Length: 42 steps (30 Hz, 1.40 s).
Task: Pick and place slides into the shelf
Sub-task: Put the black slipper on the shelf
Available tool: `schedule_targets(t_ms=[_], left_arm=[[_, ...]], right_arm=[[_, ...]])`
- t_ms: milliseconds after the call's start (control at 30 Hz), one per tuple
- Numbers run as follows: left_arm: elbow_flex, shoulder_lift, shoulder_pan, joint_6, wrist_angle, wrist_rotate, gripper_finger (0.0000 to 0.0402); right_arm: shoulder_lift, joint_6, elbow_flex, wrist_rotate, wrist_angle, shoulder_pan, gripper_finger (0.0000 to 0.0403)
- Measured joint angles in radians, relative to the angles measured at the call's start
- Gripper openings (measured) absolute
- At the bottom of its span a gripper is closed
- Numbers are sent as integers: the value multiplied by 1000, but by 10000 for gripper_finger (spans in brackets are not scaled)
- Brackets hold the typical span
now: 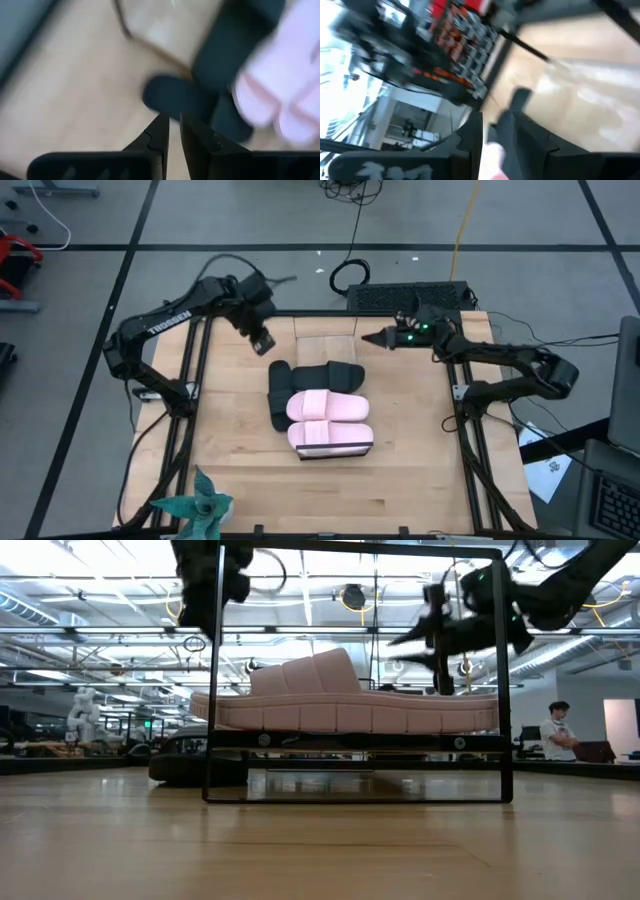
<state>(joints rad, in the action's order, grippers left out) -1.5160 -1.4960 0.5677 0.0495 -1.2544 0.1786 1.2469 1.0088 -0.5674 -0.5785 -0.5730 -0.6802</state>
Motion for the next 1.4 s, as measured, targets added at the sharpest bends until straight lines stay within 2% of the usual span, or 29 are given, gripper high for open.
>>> schedule_targets(t_ms=[133, 267, 433, 767, 900, 1067, 1200, 1400], left_arm=[[146, 0, 0, -58, -12, 147, 47], [273, -1, 0, -94, 27, 216, 47], [356, 0, -8, -149, 102, 381, 47], [447, -5, -60, -160, 315, 403, 47], [483, -13, -57, -156, 335, 486, 47], [515, -12, -58, -172, 347, 498, 47], [535, -12, -58, -172, 396, 560, 47], [572, -12, -58, -157, 481, 521, 47]], right_arm=[[-100, -1, 0, 1, -7, -24, 93], [-175, -2, 0, 0, -5, -34, 93], [-223, -1, 0, 3, 0, -47, 93], [-225, 0, 0, 8, 36, -49, 93], [-226, 3, -1, 20, 33, -48, 93], [-226, 18, -1, 31, 32, -46, 93], [-226, 26, -1, 32, 32, -46, 93], [-226, 26, -1, 32, 32, -45, 93]])
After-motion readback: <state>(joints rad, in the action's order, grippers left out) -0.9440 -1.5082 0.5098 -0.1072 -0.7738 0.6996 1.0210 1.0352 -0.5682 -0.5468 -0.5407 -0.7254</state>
